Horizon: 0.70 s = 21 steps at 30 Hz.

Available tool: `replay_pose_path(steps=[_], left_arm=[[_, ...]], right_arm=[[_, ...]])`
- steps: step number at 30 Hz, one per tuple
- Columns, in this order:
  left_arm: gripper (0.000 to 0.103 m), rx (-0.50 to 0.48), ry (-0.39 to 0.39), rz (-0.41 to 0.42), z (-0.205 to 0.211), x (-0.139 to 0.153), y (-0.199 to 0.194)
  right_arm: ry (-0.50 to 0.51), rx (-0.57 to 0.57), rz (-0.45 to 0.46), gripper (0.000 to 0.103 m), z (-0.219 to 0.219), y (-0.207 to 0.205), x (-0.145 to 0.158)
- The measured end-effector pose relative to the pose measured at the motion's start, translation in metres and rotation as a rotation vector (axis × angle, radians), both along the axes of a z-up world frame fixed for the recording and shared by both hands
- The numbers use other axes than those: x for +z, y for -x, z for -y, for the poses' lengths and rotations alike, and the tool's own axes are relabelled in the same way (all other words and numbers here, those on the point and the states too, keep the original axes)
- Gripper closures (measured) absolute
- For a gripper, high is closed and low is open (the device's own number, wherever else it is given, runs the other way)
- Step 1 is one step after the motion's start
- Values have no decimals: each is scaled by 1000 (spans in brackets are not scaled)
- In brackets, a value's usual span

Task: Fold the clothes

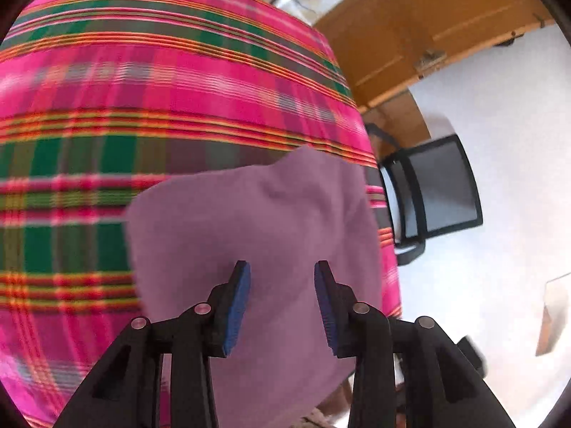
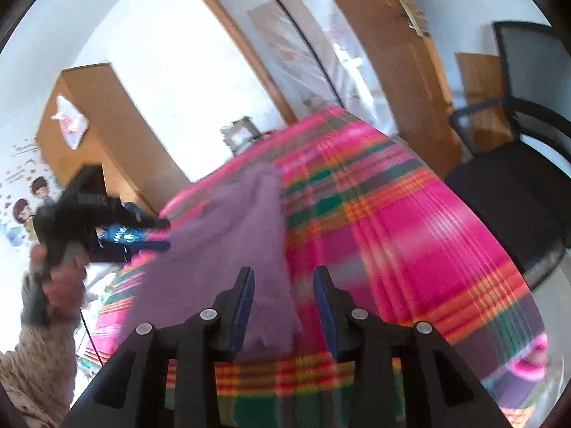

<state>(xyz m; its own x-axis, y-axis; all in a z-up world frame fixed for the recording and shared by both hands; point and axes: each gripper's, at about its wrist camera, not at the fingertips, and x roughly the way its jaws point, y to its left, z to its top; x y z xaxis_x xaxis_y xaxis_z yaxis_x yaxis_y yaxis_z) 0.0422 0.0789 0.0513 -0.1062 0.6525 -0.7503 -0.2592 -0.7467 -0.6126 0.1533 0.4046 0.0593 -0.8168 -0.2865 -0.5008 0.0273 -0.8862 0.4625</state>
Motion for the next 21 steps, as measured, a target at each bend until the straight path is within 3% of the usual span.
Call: replay_pose_path(steps=[5, 8, 10, 16, 21], left_arm=[[64, 7, -13, -44, 17, -4, -14], [64, 24, -27, -39, 21, -13, -15], [64, 32, -36, -20, 21, -18, -9], [64, 82, -33, 5, 29, -28, 6], [64, 93, -54, 21, 33, -37, 8]], right_arm=[[-114, 96, -20, 67, 30, 29, 8], [-280, 101, -29, 67, 49, 39, 5], [-332, 100, -15, 67, 55, 40, 1], [-278, 87, 37, 56, 42, 45, -15], [-235, 94, 41, 54, 33, 47, -22]])
